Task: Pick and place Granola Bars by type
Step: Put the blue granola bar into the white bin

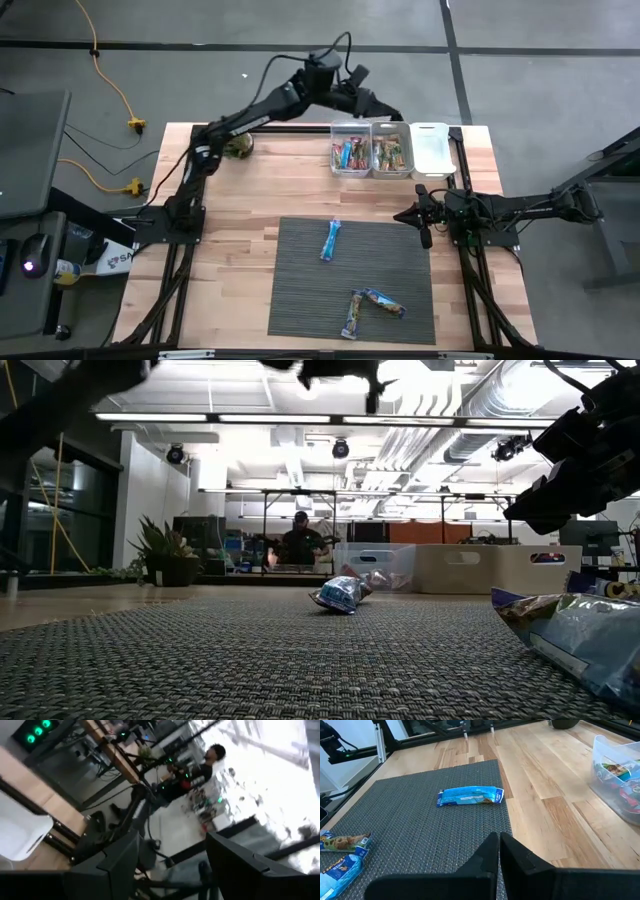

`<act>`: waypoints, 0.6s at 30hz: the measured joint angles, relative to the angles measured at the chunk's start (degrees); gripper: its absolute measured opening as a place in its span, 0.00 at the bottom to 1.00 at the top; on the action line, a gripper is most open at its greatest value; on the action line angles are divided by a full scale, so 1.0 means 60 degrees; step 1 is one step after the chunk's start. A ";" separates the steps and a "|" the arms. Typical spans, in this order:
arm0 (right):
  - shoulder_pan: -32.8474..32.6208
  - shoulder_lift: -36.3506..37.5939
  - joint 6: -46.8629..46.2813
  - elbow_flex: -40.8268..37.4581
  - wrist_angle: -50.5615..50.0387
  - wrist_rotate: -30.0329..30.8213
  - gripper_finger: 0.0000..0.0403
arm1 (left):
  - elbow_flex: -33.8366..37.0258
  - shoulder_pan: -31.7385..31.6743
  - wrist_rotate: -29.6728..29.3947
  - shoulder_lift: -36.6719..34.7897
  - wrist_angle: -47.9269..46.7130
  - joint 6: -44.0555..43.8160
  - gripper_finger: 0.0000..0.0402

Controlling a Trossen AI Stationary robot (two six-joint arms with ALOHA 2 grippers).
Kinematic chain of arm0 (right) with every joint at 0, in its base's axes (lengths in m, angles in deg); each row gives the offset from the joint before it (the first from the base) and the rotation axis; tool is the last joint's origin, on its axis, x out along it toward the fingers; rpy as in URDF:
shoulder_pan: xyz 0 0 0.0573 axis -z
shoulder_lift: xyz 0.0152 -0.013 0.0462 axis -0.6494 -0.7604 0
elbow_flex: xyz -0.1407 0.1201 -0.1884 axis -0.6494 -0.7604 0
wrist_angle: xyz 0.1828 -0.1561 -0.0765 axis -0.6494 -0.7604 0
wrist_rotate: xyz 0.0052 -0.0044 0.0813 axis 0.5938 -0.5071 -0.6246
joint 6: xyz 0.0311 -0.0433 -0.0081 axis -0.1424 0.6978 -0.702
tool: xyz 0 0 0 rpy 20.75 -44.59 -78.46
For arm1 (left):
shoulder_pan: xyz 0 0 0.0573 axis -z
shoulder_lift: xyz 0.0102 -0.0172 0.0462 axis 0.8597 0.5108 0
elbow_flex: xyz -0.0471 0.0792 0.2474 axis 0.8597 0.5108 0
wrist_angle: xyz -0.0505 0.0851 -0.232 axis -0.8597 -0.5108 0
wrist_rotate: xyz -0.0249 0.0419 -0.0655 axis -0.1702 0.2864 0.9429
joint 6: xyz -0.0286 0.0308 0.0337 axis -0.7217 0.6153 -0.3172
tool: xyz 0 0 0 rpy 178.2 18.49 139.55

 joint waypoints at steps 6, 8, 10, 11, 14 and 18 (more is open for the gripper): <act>0.0003 0.0000 0.0000 0.0000 -0.0004 0.0000 0.00 | -0.0003 0.0443 -0.0859 -0.1332 -0.2813 0.2034 0.57; 0.0003 0.0000 0.0000 0.0000 -0.0004 0.0000 0.00 | -0.0003 0.0652 -0.1640 -0.1691 -0.3853 0.2447 0.57; 0.0001 0.0000 0.0000 0.0000 -0.0007 0.0000 0.00 | -0.0003 0.0923 -0.2661 -0.1975 -0.4756 0.2638 0.57; 0.0000 0.0000 0.0000 0.0000 -0.0011 0.0000 0.00 | -0.0003 0.1060 -0.3172 -0.2098 -0.5222 0.2664 0.57; 0.0001 0.0000 0.0000 0.0000 -0.0011 0.0000 0.00 | -0.0003 0.1551 -0.4573 -0.2339 -0.6253 0.2587 0.57; 0.0002 0.0000 0.0000 0.0000 -0.0011 0.0000 0.00 | -0.0003 0.2328 -0.6235 -0.2477 -0.7210 0.2070 0.57</act>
